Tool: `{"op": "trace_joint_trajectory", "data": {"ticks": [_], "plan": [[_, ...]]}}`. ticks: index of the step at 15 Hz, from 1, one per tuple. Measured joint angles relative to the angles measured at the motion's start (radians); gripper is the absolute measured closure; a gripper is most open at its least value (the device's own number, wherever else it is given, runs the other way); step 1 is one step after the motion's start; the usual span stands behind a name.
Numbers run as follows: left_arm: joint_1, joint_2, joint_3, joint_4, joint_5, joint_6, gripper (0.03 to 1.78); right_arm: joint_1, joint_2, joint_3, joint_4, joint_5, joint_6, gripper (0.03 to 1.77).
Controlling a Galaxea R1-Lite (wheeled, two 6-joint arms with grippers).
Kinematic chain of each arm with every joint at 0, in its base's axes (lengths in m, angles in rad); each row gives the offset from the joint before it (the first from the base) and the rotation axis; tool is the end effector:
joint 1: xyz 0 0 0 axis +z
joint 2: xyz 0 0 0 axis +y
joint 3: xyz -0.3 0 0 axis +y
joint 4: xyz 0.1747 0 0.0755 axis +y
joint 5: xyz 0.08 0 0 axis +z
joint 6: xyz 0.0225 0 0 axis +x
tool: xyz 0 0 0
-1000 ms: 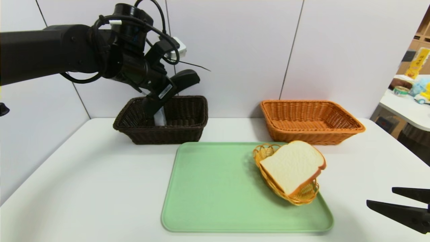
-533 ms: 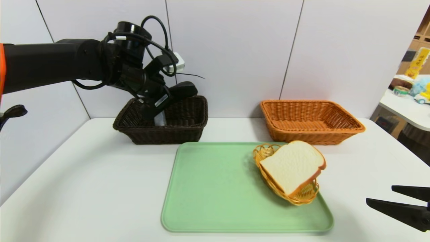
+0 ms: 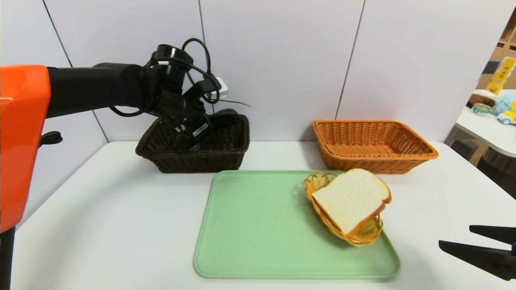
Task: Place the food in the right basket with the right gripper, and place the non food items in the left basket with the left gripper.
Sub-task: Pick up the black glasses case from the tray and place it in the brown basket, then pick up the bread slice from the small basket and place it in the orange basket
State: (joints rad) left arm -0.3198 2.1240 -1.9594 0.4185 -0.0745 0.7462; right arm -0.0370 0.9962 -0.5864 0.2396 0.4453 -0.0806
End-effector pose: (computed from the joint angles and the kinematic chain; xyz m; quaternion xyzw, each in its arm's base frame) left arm 0.4056 -0.1361 0.2447 0.3751 0.1973 -0.2787 0.8618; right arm 0.1074 0.0057 0.1908 0.0387 0.3018 0.2045 0.9304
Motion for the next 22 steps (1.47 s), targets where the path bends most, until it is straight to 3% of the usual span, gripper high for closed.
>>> {"op": "trace_joint_trajectory", "data": {"ticks": [5,9,16,18,22], "plan": [[0.001,0.021,-0.004,-0.003,0.0,-0.004,1.39,0.0,0.005,0.001,-0.007,0.0,0.0,0.09],[0.003,0.027,-0.01,-0.028,0.0,-0.01,0.87,0.0,0.006,0.001,-0.003,0.0,0.0,0.09],[0.003,-0.008,-0.01,-0.041,-0.007,-0.033,0.42,-0.001,-0.001,0.002,-0.001,-0.001,0.002,0.09],[-0.011,-0.046,-0.006,-0.03,-0.027,-0.091,0.35,-0.001,-0.004,0.002,-0.004,-0.001,0.003,0.09],[-0.097,-0.148,0.058,0.047,-0.037,-0.353,0.25,-0.001,-0.005,-0.013,-0.005,-0.001,0.003,0.09]]}}
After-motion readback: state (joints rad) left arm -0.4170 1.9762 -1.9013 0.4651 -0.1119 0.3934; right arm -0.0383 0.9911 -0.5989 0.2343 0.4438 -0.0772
